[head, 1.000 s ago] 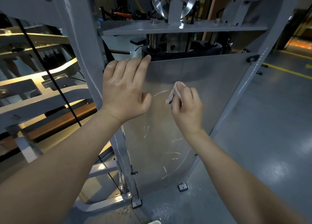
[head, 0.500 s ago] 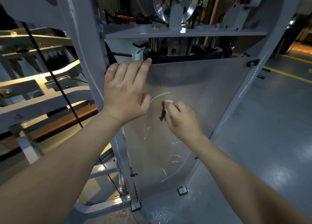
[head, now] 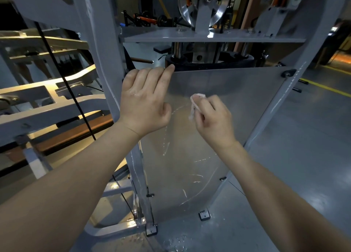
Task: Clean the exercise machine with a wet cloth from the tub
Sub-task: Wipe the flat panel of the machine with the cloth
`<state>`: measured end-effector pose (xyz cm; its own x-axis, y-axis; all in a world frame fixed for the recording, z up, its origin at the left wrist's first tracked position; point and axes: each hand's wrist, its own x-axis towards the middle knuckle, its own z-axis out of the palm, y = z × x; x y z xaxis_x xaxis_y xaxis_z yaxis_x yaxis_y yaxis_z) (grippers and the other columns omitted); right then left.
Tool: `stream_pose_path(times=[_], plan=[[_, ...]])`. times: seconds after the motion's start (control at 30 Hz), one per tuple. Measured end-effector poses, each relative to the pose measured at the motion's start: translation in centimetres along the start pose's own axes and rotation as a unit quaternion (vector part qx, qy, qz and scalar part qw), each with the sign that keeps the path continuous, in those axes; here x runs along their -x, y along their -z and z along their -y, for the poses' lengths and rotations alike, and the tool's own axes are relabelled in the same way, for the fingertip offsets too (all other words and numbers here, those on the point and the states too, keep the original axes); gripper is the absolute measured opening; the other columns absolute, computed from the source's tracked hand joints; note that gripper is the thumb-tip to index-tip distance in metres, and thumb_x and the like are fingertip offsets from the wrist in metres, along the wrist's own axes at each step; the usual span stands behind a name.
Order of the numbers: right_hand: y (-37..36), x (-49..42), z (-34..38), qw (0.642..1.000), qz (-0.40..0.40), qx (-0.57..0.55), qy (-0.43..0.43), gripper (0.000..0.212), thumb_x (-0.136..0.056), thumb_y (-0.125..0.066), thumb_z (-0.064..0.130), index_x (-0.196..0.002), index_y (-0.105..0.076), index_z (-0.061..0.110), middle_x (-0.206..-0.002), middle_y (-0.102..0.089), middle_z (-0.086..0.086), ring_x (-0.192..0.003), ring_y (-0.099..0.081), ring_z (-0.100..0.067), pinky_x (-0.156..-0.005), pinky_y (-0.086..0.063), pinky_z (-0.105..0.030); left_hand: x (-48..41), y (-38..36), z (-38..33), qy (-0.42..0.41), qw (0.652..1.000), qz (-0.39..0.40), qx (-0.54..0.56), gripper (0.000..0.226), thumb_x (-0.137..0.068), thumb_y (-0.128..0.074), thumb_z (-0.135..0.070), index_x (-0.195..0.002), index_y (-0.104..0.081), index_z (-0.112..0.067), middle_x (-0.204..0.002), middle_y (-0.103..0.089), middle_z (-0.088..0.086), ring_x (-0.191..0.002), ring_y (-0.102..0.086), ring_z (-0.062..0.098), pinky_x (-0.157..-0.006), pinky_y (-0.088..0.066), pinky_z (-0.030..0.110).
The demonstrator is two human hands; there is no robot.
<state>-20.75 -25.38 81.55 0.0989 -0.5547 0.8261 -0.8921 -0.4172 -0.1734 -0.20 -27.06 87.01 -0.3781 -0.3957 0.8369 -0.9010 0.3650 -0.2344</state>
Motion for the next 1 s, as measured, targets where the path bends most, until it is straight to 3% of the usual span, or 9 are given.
stream_pose_path(times=[0.07, 0.23, 0.33, 0.43, 0.5, 0.63, 0.77, 0.83, 1.0], plan=[[-0.6, 0.3, 0.6, 0.999, -0.016, -0.02, -0.026, 0.028, -0.092, -0.056, 0.006, -0.116, -0.068, 0.01, -0.078, -0.051, -0.008, -0.063, -0.051, -0.028, -0.053, -0.045, -0.034, 0.0, 0.2, 0.0, -0.002, 1.0, 0.01, -0.001, 0.073, -0.075, -0.051, -0.026, -0.145, -0.054, -0.008, -0.123, -0.064, 0.009, -0.112, -0.058, 0.031, -0.101, -0.034, 0.042], [-0.8, 3.0, 0.6, 0.992, 0.113, 0.029, 0.057, 0.035, -0.086, -0.07, 0.009, -0.115, -0.051, 0.016, -0.081, -0.05, -0.01, -0.065, -0.055, -0.036, -0.043, -0.045, -0.036, 0.1, 1.3, 0.3, -0.019, 0.998, 0.066, 0.007, 0.077, -0.078, -0.048, -0.026, -0.152, -0.044, -0.007, -0.131, -0.059, 0.01, -0.121, -0.054, 0.031, -0.108, -0.032, 0.042], [0.5, 0.3, 0.6, 0.998, 0.048, 0.027, 0.036, 0.021, -0.094, -0.056, 0.017, -0.113, -0.064, 0.015, -0.08, -0.049, -0.01, -0.064, -0.052, -0.035, -0.047, -0.044, -0.036, 0.1, 2.0, 1.0, -0.043, 0.995, 0.089, 0.007, 0.076, -0.082, -0.048, -0.021, -0.155, -0.037, -0.005, -0.136, -0.056, 0.012, -0.125, -0.052, 0.033, -0.109, -0.031, 0.043], [0.3, -0.5, 1.1, 1.0, 0.01, 0.013, 0.007, 0.021, -0.094, -0.055, 0.009, -0.11, -0.069, 0.008, -0.078, -0.049, -0.009, -0.064, -0.05, -0.03, -0.053, -0.041, -0.032, 0.2, 2.3, 1.7, -0.076, 0.992, 0.097, -0.009, 0.071, -0.09, -0.05, -0.012, -0.157, -0.031, -0.001, -0.139, -0.053, 0.016, -0.126, -0.05, 0.036, -0.11, -0.033, 0.044], [-0.8, 1.4, 1.4, 0.998, 0.049, 0.03, 0.03, 0.02, -0.09, -0.062, 0.005, -0.11, -0.065, 0.007, -0.077, -0.049, -0.01, -0.062, -0.051, -0.033, -0.049, -0.04, -0.033, 0.4, 2.3, 2.0, -0.076, 0.992, 0.101, -0.02, 0.072, -0.094, -0.056, -0.012, -0.158, -0.027, 0.0, -0.142, -0.051, 0.018, -0.129, -0.048, 0.037, -0.114, -0.031, 0.045], [-1.1, 3.2, 0.6, 0.982, 0.156, 0.074, 0.076, 0.024, -0.087, -0.071, 0.014, -0.111, -0.067, 0.015, -0.084, -0.051, -0.007, -0.071, -0.058, -0.034, -0.044, -0.045, -0.035, 1.0, 2.1, 2.2, -0.054, 0.992, 0.109, -0.031, 0.08, -0.096, -0.066, -0.022, -0.159, -0.023, 0.0, -0.144, -0.047, 0.019, -0.133, -0.043, 0.038, -0.12, -0.024, 0.046], [0.2, -0.4, 1.3, 0.999, 0.024, 0.029, 0.026, 0.025, -0.093, -0.054, 0.015, -0.11, -0.071, 0.011, -0.08, -0.051, -0.011, -0.065, -0.052, -0.034, -0.049, -0.045, -0.035, 1.0, 1.7, 1.9, -0.038, 0.995, 0.089, -0.025, 0.075, -0.093, -0.068, -0.015, -0.156, -0.031, 0.002, -0.139, -0.05, 0.019, -0.13, -0.044, 0.037, -0.118, -0.024, 0.045], [-0.4, -0.2, 1.7, 1.0, 0.011, 0.013, 0.015, 0.023, -0.092, -0.056, 0.008, -0.11, -0.069, 0.008, -0.078, -0.049, -0.011, -0.063, -0.049, -0.033, -0.05, -0.045, -0.035, 1.0, 1.6, 1.6, -0.029, 0.996, 0.083, -0.023, 0.074, -0.091, -0.069, -0.011, -0.154, -0.033, 0.002, -0.137, -0.052, 0.018, -0.129, -0.045, 0.036, -0.118, -0.026, 0.045], [-1.5, 3.4, 0.8, 0.985, 0.141, 0.069, 0.078, 0.026, -0.083, -0.074, 0.01, -0.107, -0.065, 0.014, -0.083, -0.052, -0.008, -0.07, -0.058, -0.035, -0.044, -0.038, -0.031, 1.2, 1.7, 1.4, -0.024, 0.997, 0.072, -0.022, 0.075, -0.09, -0.068, -0.009, -0.155, -0.033, 0.001, -0.136, -0.052, 0.018, -0.128, -0.047, 0.036, -0.118, -0.024, 0.043]])
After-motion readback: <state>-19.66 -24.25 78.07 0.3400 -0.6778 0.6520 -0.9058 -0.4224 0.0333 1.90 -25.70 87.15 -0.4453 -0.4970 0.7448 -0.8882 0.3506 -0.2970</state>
